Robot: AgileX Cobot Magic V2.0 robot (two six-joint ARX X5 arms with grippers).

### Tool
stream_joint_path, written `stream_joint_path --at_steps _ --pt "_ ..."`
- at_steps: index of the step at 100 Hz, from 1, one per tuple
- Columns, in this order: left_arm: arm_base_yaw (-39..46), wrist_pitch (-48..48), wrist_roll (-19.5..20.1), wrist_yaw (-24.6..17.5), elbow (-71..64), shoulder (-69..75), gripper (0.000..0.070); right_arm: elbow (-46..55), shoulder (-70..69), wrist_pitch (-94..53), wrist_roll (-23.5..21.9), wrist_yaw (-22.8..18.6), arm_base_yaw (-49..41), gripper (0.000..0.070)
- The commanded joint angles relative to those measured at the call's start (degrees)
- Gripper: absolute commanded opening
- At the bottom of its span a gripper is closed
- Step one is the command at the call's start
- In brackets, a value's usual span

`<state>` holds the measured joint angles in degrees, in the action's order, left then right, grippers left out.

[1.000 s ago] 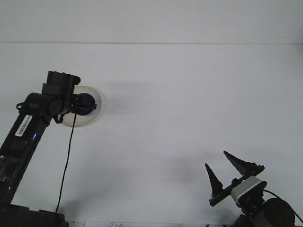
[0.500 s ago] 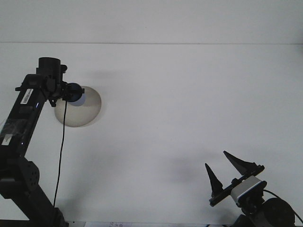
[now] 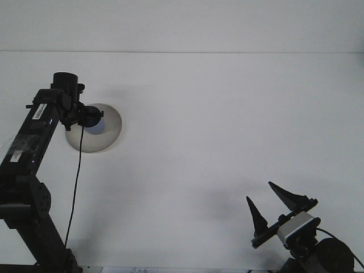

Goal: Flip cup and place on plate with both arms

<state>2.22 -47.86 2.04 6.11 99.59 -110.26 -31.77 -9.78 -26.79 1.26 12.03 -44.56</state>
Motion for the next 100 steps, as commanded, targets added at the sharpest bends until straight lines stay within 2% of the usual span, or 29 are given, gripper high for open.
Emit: stream_joint_path --at_steps 1,9,12,16,24,27,30,54,77,100 --pt "0.09 -0.55 -0.07 -0.13 1.49 -1.86 0.0006 -0.42 0.04 0.55 0.26 0.07 -0.48 0.0477" --pt "0.09 -0.13 -0.07 -0.13 1.49 -1.86 0.0037 -0.42 0.04 0.52 0.26 0.07 -0.48 0.0477" --pt "0.09 -0.07 -0.07 -0.13 1.51 -1.86 0.0079 -0.42 0.04 0.52 0.26 0.07 -0.48 0.0477" --pt "0.09 -0.13 -0.09 -0.13 1.53 -1.84 0.0178 -0.42 0.04 0.50 0.26 0.07 -0.48 0.0477" --pt "0.07 -0.46 -0.17 -0.13 1.53 -1.84 0.0440 -0.42 0.04 0.46 0.26 0.07 -0.48 0.0477" --pt "0.07 -0.42 -0.17 -0.13 1.53 -1.84 0.0509 -0.42 0.04 0.44 0.26 0.07 -0.48 0.0477" --pt "0.07 -0.42 -0.17 -0.13 1.64 -1.84 0.0547 -0.42 0.04 0.42 0.26 0.07 -0.48 0.0477" --pt "0.07 -1.42 -1.60 -0.13 5.51 0.70 0.0549 -0.42 0.04 0.37 0.26 0.07 -0.48 0.0477" --pt "0.07 -0.96 -3.19 -0.48 6.23 11.47 0.0544 -0.42 0.04 0.39 0.26 0.07 -0.48 0.0477" --pt "-0.74 -2.03 -4.90 -9.33 5.79 27.63 0.0544 -0.42 0.04 0.48 0.26 0.09 -0.48 0.0477"
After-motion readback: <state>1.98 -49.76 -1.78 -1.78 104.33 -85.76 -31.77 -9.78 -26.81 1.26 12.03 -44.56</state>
